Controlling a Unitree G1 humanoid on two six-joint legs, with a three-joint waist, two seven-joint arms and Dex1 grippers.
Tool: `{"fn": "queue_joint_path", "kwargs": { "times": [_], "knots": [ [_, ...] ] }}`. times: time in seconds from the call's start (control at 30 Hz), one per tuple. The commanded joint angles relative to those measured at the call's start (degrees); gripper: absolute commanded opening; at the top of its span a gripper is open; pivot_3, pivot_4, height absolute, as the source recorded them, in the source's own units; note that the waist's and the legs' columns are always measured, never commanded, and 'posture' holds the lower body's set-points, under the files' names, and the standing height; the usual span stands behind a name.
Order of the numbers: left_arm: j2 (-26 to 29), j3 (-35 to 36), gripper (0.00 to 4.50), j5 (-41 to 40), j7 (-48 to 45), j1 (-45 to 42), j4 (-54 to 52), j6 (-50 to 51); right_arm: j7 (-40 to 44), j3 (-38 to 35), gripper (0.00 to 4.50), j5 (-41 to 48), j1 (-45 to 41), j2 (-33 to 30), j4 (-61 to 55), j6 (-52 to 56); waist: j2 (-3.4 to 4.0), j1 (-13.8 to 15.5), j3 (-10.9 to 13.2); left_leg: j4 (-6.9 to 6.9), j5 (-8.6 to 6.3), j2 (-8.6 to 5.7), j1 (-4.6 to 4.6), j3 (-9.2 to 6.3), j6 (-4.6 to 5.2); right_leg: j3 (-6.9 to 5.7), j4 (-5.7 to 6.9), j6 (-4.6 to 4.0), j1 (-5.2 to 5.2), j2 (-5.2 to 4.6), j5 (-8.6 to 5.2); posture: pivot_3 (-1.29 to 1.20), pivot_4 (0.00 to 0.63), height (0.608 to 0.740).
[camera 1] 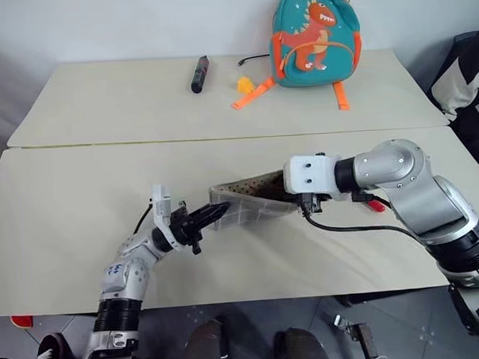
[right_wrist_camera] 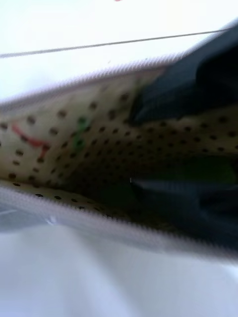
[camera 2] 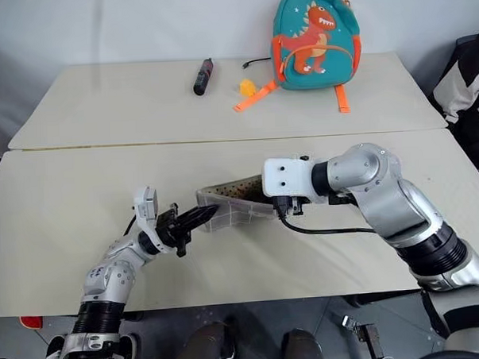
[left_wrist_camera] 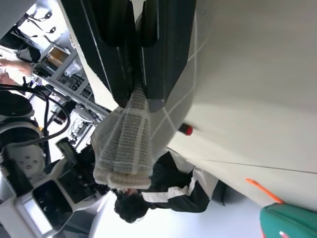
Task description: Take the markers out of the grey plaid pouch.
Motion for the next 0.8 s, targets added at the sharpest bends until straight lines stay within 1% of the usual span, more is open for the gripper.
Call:
{"fn": "queue_joint_path", "kwargs": {
  "times": [0.03, 0.23, 0.3, 0.4, 0.5, 0.63, 0.8],
  "knots": [
    [-0.4, -0.6, 0.00, -0.4, -0.4, 0.0, -2.2, -0.2, 1.1, 2.2, 1.88, -1.6, 0.2, 0.1, -1.9, -0.5, 0.00, 0.1, 0.0, 0.00, 0.00, 0.00, 0.00, -0.01, 0.00, -0.04, 0.00, 0.00, 0.00, 0.00, 0.00, 0.00, 0.150, 0.740],
    [-0.4, -0.2, 0.00, -0.4, 0.3, 0.0, -2.6, 0.2, 1.3, 5.1, 1.88, -5.6, 0.4, -0.4, 0.5, -3.4, 0.00, 0.1, 0.0, 0.03, 0.00, -0.01, 0.00, -0.01, 0.01, -0.33, 0.01, 0.00, 0.01, 0.00, 0.00, 0.00, 0.150, 0.740],
    [-0.5, -0.2, 0.00, -0.8, 0.4, 0.2, -2.9, 0.7, 0.3, 5.2, 1.88, -6.5, 0.1, 1.1, 2.0, -3.2, 0.00, 0.0, 0.0, 0.04, 0.01, -0.01, 0.00, -0.01, 0.01, -0.35, 0.02, 0.00, 0.02, 0.01, 0.00, 0.00, 0.150, 0.740],
    [-0.4, -0.2, 0.00, -0.8, 0.6, 0.4, -3.3, 0.9, 0.5, 6.1, 1.88, -8.1, 0.3, 1.7, 3.0, -3.7, 0.00, 0.0, 0.0, 0.05, 0.01, -0.01, 0.00, -0.01, 0.01, -0.36, 0.03, 0.00, 0.02, 0.02, 0.00, 0.00, 0.150, 0.740],
    [-0.4, -0.2, 0.00, -0.9, 0.6, 0.7, -3.3, 1.1, -1.2, 6.6, 1.88, -9.9, -0.6, 4.3, 5.2, -3.4, 0.00, 0.0, 0.0, 0.05, 0.01, -0.01, 0.00, -0.02, 0.02, -0.37, 0.05, 0.00, 0.03, 0.03, 0.00, 0.00, 0.150, 0.740],
    [-0.4, -0.3, 0.00, -0.9, 0.6, 1.1, -3.5, 1.4, -0.7, 8.7, 1.88, -13.1, -1.7, 5.9, 7.8, -2.9, 0.00, -0.1, 0.0, 0.06, 0.01, -0.01, 0.01, -0.01, 0.02, -0.38, 0.08, 0.00, 0.02, 0.06, 0.00, 0.00, 0.150, 0.740],
    [-0.6, 0.1, 0.00, -1.6, 0.7, 1.3, -3.8, 1.8, -1.4, 9.3, 1.88, -15.5, -2.1, 8.4, 10.3, -1.2, 0.00, -0.1, 0.0, 0.06, 0.02, -0.01, 0.01, -0.02, 0.01, -0.38, 0.11, 0.00, 0.00, 0.07, 0.00, 0.00, 0.150, 0.740]
  ]
}}
